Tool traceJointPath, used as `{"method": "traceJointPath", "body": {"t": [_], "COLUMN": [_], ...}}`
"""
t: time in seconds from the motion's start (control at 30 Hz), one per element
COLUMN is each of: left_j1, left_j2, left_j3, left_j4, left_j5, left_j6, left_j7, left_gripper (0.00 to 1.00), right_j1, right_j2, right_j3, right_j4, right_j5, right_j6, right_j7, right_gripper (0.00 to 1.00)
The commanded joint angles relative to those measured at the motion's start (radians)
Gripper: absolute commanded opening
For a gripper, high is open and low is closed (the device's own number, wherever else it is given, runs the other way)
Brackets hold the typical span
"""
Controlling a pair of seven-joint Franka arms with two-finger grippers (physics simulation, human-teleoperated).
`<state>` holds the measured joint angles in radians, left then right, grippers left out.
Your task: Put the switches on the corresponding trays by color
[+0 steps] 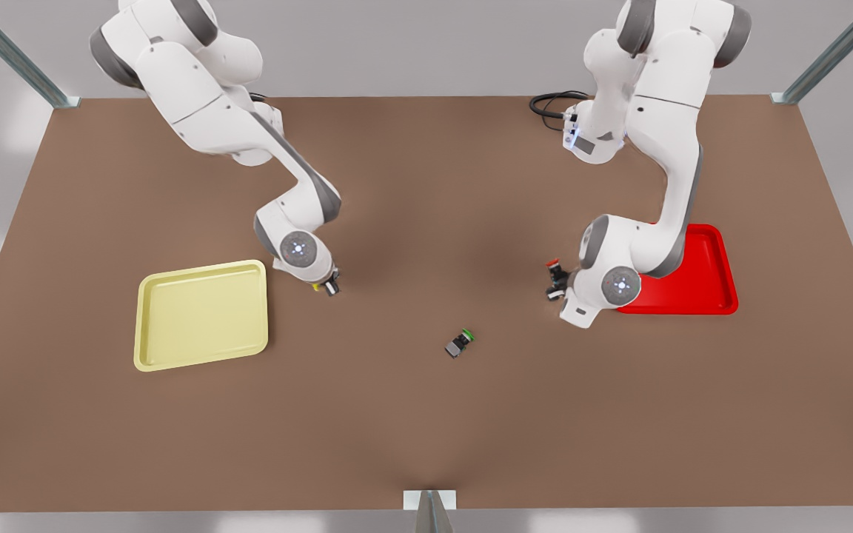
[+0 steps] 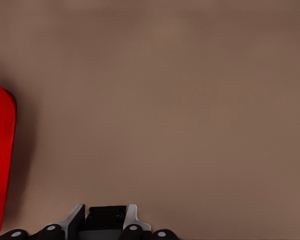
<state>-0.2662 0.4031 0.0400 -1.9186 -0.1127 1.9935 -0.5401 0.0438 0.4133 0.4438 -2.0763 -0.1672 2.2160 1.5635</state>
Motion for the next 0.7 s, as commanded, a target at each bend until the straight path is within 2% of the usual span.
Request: {"method": "traceJointPath", "body": {"t": [0.0,0.07,0.13,0.23,0.27,0.3,0.33,0.37,0.43,0.53,0.57,0.6,0.63,0.67], "left_j1": [0.027,0.108,0.12,0.176,0.182,0.182,0.185,0.197,0.197,0.196,0.193,0.189,0.188,0.186], "left_j2": [-0.003,-0.026,-0.044,-0.032,-0.027,-0.014,-0.012,-0.009,-0.009,-0.041,-0.095,-0.132,-0.136,-0.145], "left_j3": [0.0,0.001,0.113,0.129,0.129,0.129,0.129,0.127,0.129,0.126,0.097,0.032,-0.038,-0.069], "left_j4": [0.0,-0.045,-0.079,-0.097,-0.114,-0.125,-0.138,-0.143,-0.138,-0.122,-0.06,0.068,0.265,0.34], "left_j5": [0.077,0.159,0.189,0.252,0.252,0.252,0.252,0.252,0.252,0.245,0.21,0.179,0.177,0.177], "left_j6": [-0.01,-0.044,-0.059,-0.053,-0.047,-0.047,-0.047,-0.048,-0.047,-0.07,-0.192,-0.306,-0.377,-0.377], "left_j7": [0.018,0.141,0.319,0.385,0.385,0.387,0.4,0.427,0.427,0.41,0.404,0.384,0.384,0.385], "left_gripper": [0.51,0.51,0.51,0.53,0.53,0.53,0.54,1.0,1.0,1.0,1.0,1.0,1.0,1.0], "right_j1": [-0.002,-0.031,-0.064,-0.093,-0.124,-0.133,-0.133,-0.134,-0.13,-0.119,-0.119,-0.117,-0.108,-0.108], "right_j2": [-0.011,-0.07,-0.126,-0.182,-0.191,-0.195,-0.222,-0.238,-0.266,-0.272,-0.271,-0.272,-0.272,-0.271], "right_j3": [-0.014,-0.068,-0.158,-0.292,-0.313,-0.33,-0.332,-0.335,-0.335,-0.333,-0.332,-0.323,-0.312,-0.312], "right_j4": [0.001,-0.034,-0.102,-0.176,-0.18,-0.185,-0.191,-0.194,-0.197,-0.174,-0.174,-0.17,-0.174,-0.177], "right_j5": [0.002,0.002,0.002,0.005,0.005,0.005,0.005,0.005,0.005,0.005,0.005,0.005,0.005,0.005], "right_j6": [-0.047,-0.072,-0.07,-0.065,-0.067,-0.068,-0.068,-0.07,-0.102,-0.052,-0.049,-0.041,0.011,0.021], "right_j7": [-0.062,-0.287,-0.548,-0.881,-0.973,-1.027,-1.108,-1.154,-1.183,-1.182,-1.183,-1.179,-1.255,-1.278], "right_gripper": [0.55,0.55,0.54,0.54,0.67,1.0,1.0,1.0,1.0,1.0,1.0,1.0,0.98,0.92]}}
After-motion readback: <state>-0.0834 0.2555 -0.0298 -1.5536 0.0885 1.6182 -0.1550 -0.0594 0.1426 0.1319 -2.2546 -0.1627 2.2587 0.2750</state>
